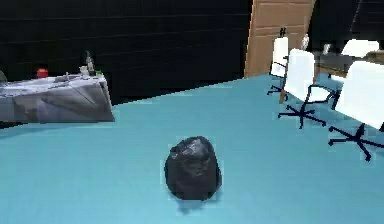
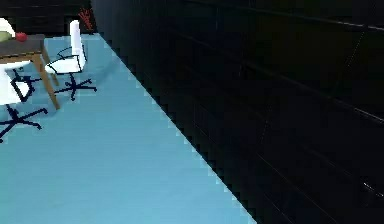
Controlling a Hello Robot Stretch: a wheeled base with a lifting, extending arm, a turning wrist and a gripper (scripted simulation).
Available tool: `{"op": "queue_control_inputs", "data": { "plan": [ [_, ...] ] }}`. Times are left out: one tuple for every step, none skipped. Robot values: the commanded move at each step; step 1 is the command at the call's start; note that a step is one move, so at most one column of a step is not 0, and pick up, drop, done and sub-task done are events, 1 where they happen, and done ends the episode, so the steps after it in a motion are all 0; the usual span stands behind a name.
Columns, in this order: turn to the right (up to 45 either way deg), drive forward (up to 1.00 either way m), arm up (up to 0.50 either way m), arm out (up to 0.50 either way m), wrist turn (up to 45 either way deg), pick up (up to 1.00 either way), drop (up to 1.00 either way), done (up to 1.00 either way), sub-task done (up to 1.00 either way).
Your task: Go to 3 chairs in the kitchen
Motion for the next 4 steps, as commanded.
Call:
{"op": "queue_control_inputs", "data": {
  "plan": [
    [45.0, 0.0, 0.0, 0.0, 0.0, 0.0, 0.0, 0.0, 0.0],
    [12.0, 0.0, 0.0, 0.0, 0.0, 0.0, 0.0, 0.0, 0.0],
    [0.0, 1.0, 0.0, 0.0, 0.0, 0.0, 0.0, 0.0, 0.0],
    [6.0, 0.0, 0.0, 0.0, 0.0, 0.0, 0.0, 0.0, 0.0]
  ]
}}
